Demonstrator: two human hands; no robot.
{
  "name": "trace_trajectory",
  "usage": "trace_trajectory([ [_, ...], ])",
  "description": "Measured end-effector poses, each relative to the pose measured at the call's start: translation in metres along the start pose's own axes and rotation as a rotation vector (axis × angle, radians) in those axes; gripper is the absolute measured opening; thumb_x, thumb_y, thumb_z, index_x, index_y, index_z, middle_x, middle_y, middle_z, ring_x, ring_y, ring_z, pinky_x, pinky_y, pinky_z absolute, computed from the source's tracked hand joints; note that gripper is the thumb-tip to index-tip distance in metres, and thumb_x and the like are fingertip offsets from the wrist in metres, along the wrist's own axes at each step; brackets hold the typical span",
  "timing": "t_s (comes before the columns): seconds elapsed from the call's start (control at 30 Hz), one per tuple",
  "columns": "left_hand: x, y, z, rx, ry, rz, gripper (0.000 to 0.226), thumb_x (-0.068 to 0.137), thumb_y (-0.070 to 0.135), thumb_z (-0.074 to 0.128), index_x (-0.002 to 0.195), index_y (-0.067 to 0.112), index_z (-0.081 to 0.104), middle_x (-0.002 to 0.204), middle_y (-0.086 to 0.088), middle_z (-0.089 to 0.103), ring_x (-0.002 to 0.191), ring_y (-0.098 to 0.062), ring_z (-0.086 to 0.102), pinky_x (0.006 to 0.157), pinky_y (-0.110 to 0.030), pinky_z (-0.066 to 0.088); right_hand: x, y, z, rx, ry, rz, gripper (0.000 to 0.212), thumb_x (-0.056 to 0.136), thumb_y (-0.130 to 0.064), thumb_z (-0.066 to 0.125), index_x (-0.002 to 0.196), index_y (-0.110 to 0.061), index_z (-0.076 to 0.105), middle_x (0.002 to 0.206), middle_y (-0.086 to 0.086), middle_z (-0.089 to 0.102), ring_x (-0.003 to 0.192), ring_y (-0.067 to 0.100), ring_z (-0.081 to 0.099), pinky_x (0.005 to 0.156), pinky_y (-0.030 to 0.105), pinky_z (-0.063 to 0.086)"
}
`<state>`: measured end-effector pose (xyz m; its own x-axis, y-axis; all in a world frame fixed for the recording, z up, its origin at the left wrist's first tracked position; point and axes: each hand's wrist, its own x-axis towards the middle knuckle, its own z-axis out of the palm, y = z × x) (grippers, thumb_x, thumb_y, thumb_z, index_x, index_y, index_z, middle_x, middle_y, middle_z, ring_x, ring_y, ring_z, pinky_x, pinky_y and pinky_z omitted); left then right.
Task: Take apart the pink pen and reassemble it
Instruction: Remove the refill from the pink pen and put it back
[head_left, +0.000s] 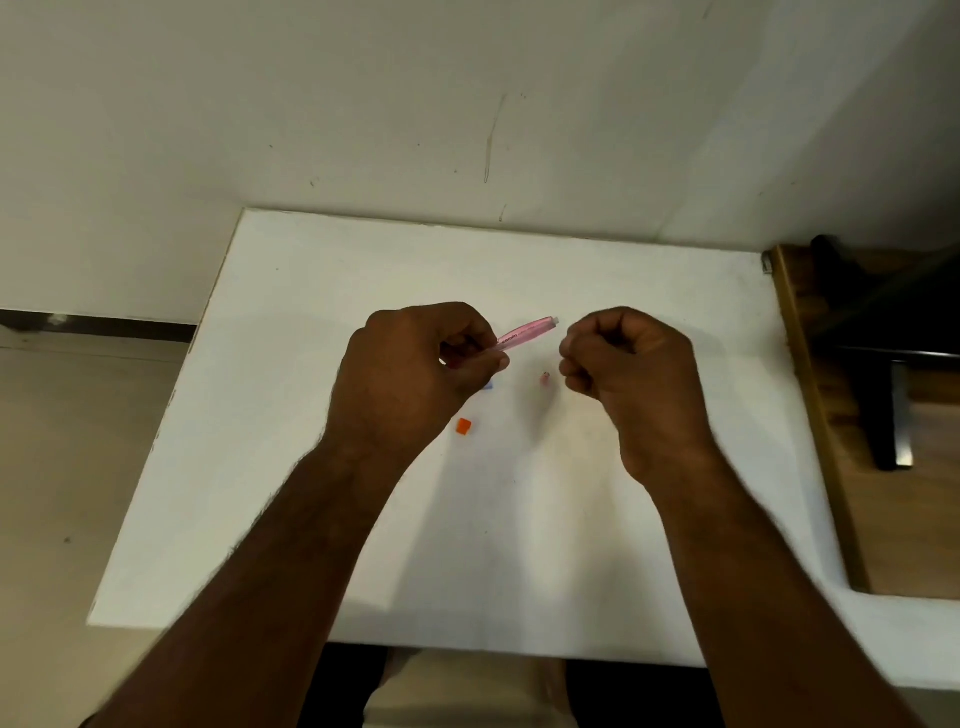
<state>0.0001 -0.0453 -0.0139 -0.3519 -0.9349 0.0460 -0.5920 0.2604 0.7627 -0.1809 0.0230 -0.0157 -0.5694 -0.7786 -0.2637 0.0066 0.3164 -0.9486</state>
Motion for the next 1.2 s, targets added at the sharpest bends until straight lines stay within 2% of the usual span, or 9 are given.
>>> trace_trajectory([
  [0.1, 0.0, 0.0, 0.0, 0.0, -0.007, 0.003, 0.012, 0.075, 0.043, 0.079, 0.079, 0.034, 0.073, 0.071, 0.026, 0.072, 0.073, 0.007, 0.067, 0.064, -0.019, 0.046, -0.004, -0.011, -0.001, 0.308, -0.079, 0.051, 0.013, 0.088, -0.005, 0.069, 0.08, -0.014, 0.075, 0.079, 0.008, 0.074, 0.069, 0.018, 0.07, 0.068, 0.027, 0.058],
  [0.2, 0.0, 0.0, 0.0, -0.001, -0.006, 0.013, 0.013, 0.076, 0.044, 0.079, 0.08, 0.033, 0.073, 0.07, 0.024, 0.073, 0.074, 0.006, 0.067, 0.066, -0.021, 0.048, -0.005, -0.015, -0.002, 0.405, -0.113, 0.085, 0.012, 0.09, -0.005, 0.068, 0.083, -0.011, 0.076, 0.081, 0.008, 0.074, 0.071, 0.02, 0.07, 0.069, 0.028, 0.059],
  [0.47, -0.001, 0.002, 0.001, -0.001, -0.02, 0.031, 0.014, 0.077, 0.044, 0.079, 0.082, 0.031, 0.074, 0.069, 0.019, 0.074, 0.073, 0.003, 0.068, 0.07, -0.024, 0.052, -0.004, -0.014, -0.002, 0.366, -0.119, 0.09, 0.012, 0.091, -0.005, 0.068, 0.084, -0.009, 0.076, 0.078, 0.008, 0.074, 0.071, 0.021, 0.073, 0.071, 0.031, 0.061],
  [0.73, -0.001, 0.002, -0.001, 0.008, -0.021, 0.037, 0.012, 0.079, 0.041, 0.078, 0.082, 0.03, 0.075, 0.068, 0.021, 0.073, 0.074, 0.008, 0.067, 0.069, -0.02, 0.05, -0.003, -0.012, -0.003, 0.291, -0.163, 0.041, 0.014, 0.093, -0.003, 0.064, 0.084, -0.009, 0.074, 0.082, 0.012, 0.075, 0.074, 0.022, 0.074, 0.073, 0.033, 0.062],
  [0.87, -0.001, 0.001, -0.003, 0.041, -0.048, 0.049, 0.009, 0.083, 0.038, 0.075, 0.085, 0.029, 0.076, 0.076, 0.015, 0.076, 0.078, -0.002, 0.069, 0.076, -0.031, 0.055, 0.0, -0.01, -0.006, 0.029, -0.166, -0.105, 0.014, 0.093, -0.004, 0.066, 0.085, -0.012, 0.074, 0.077, 0.006, 0.075, 0.075, 0.024, 0.076, 0.073, 0.035, 0.063],
  [1.0, -0.001, 0.0, -0.004, 0.057, -0.064, 0.062, 0.009, 0.087, 0.033, 0.072, 0.087, 0.026, 0.077, 0.081, 0.012, 0.078, 0.079, -0.009, 0.07, 0.077, -0.038, 0.056, 0.002, -0.008, -0.008, -0.008, -0.201, -0.112, 0.013, 0.092, -0.003, 0.068, 0.086, -0.012, 0.075, 0.077, 0.006, 0.075, 0.075, 0.023, 0.076, 0.075, 0.039, 0.064],
  [1.1, -0.001, -0.002, -0.003, 0.066, -0.067, 0.06, 0.007, 0.088, 0.032, 0.072, 0.087, 0.026, 0.077, 0.081, 0.013, 0.077, 0.079, -0.009, 0.069, 0.077, -0.036, 0.056, 0.001, -0.007, -0.009, 0.036, -0.232, -0.07, 0.012, 0.091, -0.003, 0.07, 0.087, -0.012, 0.076, 0.077, 0.006, 0.076, 0.076, 0.024, 0.076, 0.076, 0.038, 0.064],
  [1.2, 0.0, -0.003, -0.004, 0.03, -0.031, 0.038, 0.007, 0.086, 0.035, 0.074, 0.087, 0.029, 0.077, 0.079, 0.015, 0.076, 0.078, -0.003, 0.068, 0.074, -0.026, 0.053, 0.003, -0.006, -0.01, 0.14, -0.206, -0.043, 0.012, 0.092, -0.006, 0.069, 0.095, -0.014, 0.078, 0.085, 0.006, 0.078, 0.077, 0.019, 0.076, 0.073, 0.03, 0.061],
])
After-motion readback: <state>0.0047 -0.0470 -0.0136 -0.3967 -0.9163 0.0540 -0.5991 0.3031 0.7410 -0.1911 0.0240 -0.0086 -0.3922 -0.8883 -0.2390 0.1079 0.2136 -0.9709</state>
